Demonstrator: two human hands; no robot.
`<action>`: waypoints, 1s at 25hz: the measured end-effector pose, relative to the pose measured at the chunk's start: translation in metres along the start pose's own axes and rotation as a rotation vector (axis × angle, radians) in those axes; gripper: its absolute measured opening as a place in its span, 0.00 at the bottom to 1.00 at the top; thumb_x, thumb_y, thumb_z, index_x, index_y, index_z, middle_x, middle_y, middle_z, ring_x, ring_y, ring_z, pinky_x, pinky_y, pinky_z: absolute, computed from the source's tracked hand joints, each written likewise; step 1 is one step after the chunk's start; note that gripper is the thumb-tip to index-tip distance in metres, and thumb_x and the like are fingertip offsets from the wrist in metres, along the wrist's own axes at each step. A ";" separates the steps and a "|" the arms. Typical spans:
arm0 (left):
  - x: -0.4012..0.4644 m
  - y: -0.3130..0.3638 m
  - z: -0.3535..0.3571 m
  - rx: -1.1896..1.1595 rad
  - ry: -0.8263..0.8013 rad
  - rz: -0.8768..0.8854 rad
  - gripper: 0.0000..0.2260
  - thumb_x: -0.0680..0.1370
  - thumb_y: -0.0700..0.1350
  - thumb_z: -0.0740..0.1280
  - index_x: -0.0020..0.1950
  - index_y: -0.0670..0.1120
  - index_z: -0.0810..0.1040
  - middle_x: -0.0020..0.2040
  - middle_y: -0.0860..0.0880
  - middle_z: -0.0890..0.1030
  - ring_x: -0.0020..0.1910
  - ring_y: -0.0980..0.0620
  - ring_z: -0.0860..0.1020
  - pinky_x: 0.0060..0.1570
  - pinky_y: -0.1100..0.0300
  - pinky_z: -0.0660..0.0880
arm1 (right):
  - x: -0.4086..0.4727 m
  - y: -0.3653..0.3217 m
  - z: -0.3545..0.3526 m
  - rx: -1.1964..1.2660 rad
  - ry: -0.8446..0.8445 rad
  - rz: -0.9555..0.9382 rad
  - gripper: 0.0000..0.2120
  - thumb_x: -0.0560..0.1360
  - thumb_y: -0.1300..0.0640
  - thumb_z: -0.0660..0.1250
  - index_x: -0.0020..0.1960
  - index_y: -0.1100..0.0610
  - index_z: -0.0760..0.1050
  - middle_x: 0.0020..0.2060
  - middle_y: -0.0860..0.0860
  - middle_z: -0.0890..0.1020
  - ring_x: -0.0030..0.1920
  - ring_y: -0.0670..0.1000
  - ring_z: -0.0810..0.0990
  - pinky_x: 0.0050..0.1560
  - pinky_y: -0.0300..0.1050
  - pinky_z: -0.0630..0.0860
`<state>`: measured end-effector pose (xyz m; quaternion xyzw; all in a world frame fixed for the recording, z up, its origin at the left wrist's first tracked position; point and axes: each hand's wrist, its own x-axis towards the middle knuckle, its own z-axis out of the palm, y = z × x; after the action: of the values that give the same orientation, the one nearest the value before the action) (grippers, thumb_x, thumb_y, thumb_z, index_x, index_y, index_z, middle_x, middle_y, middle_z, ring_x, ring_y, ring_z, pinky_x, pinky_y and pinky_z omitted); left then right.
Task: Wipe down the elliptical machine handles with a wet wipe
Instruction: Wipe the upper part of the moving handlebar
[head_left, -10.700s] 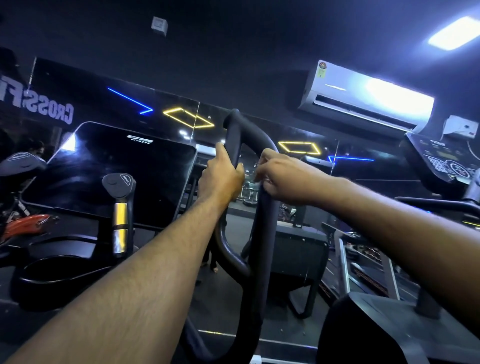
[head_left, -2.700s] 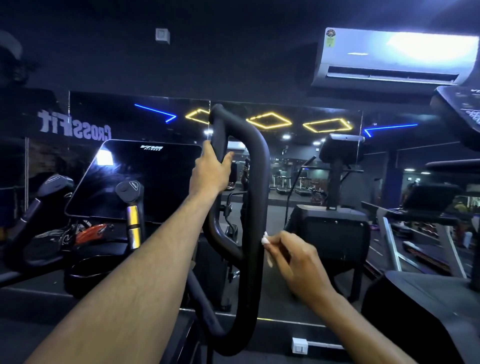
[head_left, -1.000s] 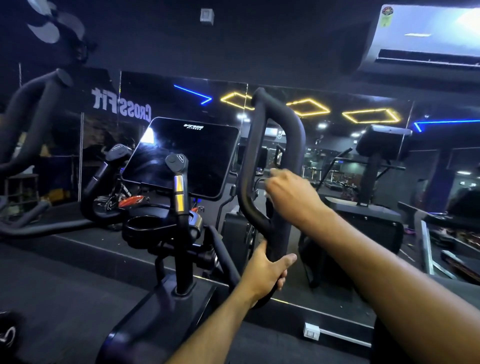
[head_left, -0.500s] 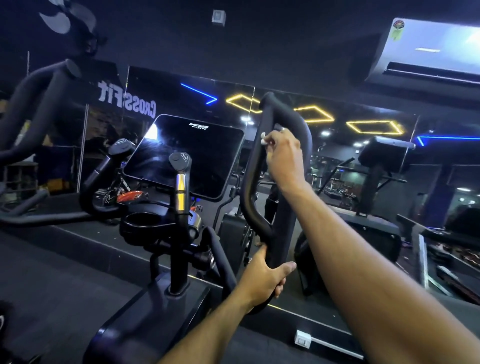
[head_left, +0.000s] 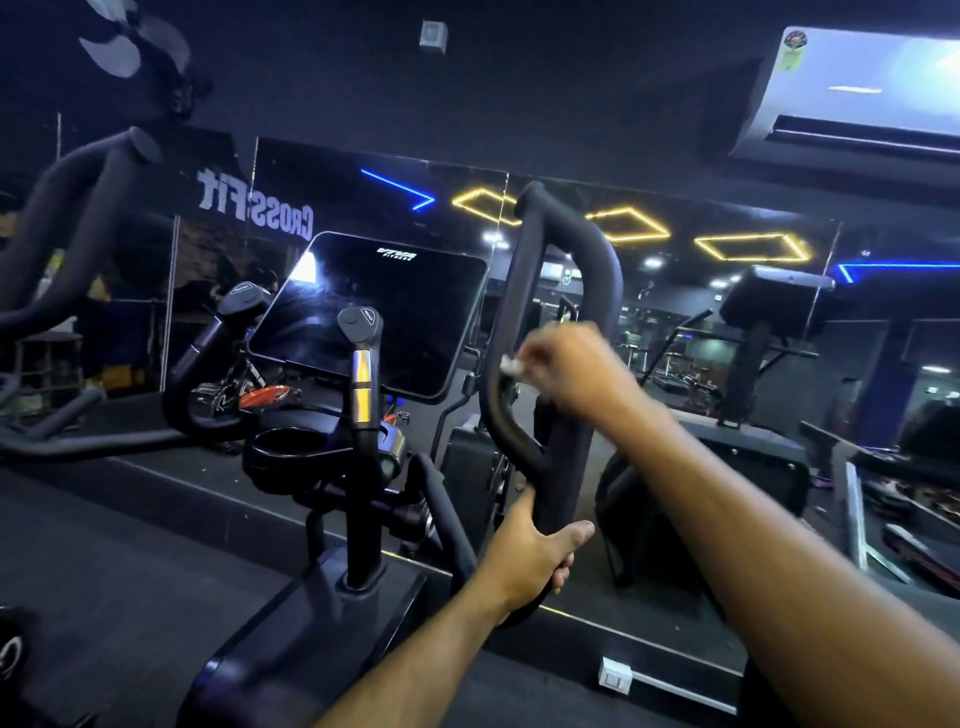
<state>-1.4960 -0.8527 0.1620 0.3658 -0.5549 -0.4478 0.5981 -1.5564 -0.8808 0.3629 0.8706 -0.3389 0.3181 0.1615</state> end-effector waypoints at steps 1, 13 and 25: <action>0.000 0.001 -0.001 -0.004 -0.005 -0.005 0.13 0.80 0.45 0.73 0.61 0.49 0.73 0.32 0.48 0.74 0.26 0.52 0.69 0.27 0.58 0.69 | 0.020 0.006 -0.012 -0.031 0.130 -0.009 0.03 0.77 0.61 0.71 0.49 0.56 0.83 0.45 0.50 0.83 0.46 0.51 0.80 0.58 0.50 0.78; 0.002 -0.001 -0.002 0.017 -0.006 -0.006 0.12 0.80 0.46 0.73 0.58 0.50 0.73 0.32 0.48 0.75 0.26 0.52 0.70 0.26 0.59 0.70 | 0.069 -0.037 -0.011 -0.744 -0.104 -0.456 0.11 0.82 0.64 0.57 0.59 0.63 0.77 0.59 0.59 0.74 0.63 0.62 0.69 0.53 0.50 0.77; 0.004 -0.002 -0.001 0.025 0.017 0.010 0.15 0.80 0.41 0.71 0.63 0.49 0.71 0.31 0.48 0.74 0.25 0.51 0.70 0.26 0.57 0.69 | -0.065 -0.015 0.028 -0.497 -0.202 -0.641 0.06 0.71 0.62 0.70 0.47 0.55 0.81 0.44 0.50 0.78 0.42 0.52 0.76 0.40 0.45 0.78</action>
<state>-1.4959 -0.8568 0.1611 0.3741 -0.5571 -0.4348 0.6006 -1.5706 -0.8528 0.2978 0.8934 -0.1312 0.0731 0.4234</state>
